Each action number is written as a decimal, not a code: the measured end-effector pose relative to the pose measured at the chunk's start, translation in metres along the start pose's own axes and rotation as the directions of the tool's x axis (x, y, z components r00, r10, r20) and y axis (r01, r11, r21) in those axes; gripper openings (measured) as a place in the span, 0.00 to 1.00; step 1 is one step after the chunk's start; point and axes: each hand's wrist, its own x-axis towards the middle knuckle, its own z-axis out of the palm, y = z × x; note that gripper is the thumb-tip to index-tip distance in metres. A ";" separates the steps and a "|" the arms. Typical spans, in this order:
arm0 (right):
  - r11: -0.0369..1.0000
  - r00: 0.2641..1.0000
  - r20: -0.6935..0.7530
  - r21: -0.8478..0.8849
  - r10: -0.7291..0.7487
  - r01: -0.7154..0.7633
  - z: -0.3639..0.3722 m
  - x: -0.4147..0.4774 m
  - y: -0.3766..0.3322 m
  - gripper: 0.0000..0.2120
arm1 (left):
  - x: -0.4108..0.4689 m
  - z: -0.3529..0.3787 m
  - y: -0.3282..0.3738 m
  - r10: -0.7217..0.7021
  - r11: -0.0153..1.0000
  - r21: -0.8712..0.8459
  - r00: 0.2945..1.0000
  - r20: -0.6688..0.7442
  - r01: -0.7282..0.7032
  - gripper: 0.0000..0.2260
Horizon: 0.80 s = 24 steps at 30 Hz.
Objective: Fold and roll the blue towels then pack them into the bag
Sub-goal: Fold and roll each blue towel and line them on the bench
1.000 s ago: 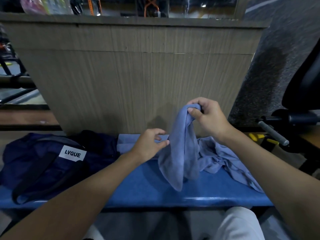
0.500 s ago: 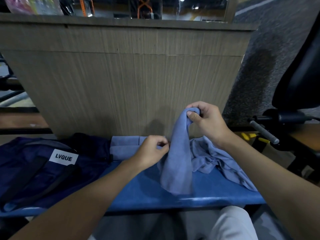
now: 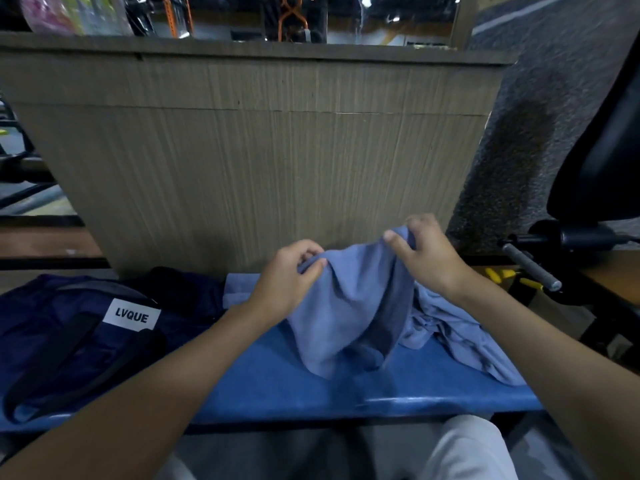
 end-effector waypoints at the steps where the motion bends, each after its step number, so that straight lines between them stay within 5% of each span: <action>1: 0.995 0.997 0.074 0.099 0.002 -0.009 0.004 -0.003 -0.004 0.19 | 0.004 -0.004 0.007 0.046 0.999 0.002 0.999 0.014 -0.046 0.04; 3: 0.951 0.980 0.201 0.304 -0.008 -0.054 0.012 -0.008 -0.014 0.18 | 0.010 -0.009 0.023 0.118 0.993 -0.014 0.991 0.067 -0.118 0.05; 7: 0.915 0.960 0.264 0.403 -0.087 -0.028 0.026 -0.008 -0.033 0.19 | 0.016 -0.013 0.044 0.181 0.983 -0.032 0.975 0.130 -0.178 0.06; 15: 0.875 0.999 0.029 0.483 -0.040 0.021 0.029 -0.003 -0.040 0.17 | 0.003 -0.035 0.011 -0.039 0.999 0.025 0.992 0.121 0.036 0.02; 24: 0.923 0.998 -0.048 0.379 -0.045 0.060 0.028 -0.004 -0.028 0.18 | 0.001 -0.052 0.004 -0.095 0.979 0.169 0.986 -0.140 0.118 0.05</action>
